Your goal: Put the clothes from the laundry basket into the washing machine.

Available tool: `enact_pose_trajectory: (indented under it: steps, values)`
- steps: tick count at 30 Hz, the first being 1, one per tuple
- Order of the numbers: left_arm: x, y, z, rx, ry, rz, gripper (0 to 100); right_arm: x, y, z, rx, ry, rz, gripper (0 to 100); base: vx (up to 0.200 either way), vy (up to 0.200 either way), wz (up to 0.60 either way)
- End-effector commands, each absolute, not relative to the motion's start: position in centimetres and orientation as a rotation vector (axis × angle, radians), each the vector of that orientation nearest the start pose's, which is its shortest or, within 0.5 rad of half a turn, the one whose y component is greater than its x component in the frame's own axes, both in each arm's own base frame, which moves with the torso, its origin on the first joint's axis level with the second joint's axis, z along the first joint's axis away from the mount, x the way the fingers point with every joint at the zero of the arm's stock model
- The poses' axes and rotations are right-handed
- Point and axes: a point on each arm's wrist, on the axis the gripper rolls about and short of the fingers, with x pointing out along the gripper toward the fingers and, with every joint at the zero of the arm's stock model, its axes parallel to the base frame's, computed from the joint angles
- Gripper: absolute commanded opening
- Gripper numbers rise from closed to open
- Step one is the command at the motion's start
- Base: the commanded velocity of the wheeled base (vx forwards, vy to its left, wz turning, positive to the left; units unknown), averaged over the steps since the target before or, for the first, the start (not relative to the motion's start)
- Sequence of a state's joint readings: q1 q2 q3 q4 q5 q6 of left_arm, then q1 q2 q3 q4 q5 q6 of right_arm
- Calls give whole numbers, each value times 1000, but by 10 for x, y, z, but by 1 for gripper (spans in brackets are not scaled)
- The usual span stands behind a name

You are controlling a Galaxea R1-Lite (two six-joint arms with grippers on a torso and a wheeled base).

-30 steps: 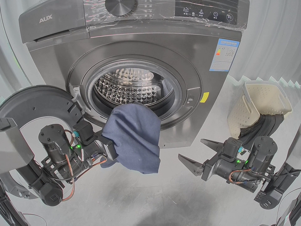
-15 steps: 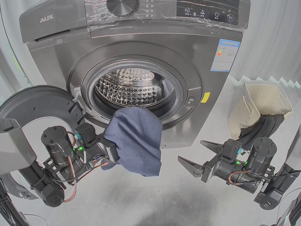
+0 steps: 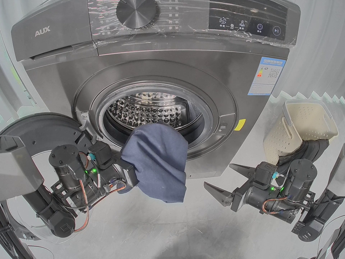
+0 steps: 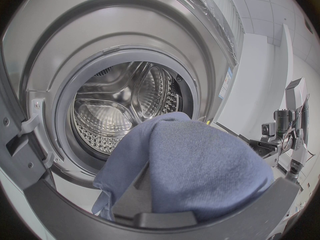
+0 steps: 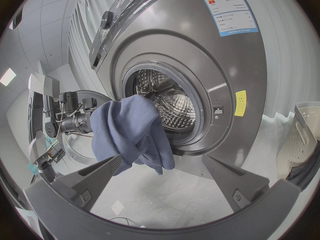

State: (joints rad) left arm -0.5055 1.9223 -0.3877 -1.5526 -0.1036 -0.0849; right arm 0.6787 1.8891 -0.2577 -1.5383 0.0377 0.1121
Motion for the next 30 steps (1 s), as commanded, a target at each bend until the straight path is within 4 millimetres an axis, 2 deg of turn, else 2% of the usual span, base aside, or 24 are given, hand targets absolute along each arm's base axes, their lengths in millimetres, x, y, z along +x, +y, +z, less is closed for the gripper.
enact_pose_trajectory:
  steps: [1,14,17,30]
  values:
    - [251,-142,112,-88,3,-608,0,201,164,95,72,139,714,100,0,0,0]
    - [249,-144,113,-91,3,-610,0,198,166,94,72,143,726,100,0,0,0]
    - [249,-145,112,-91,4,-610,0,198,166,94,72,143,726,100,200,0,0]
    - [248,-146,112,-94,7,-614,0,196,166,93,69,151,728,100,0,0,0]
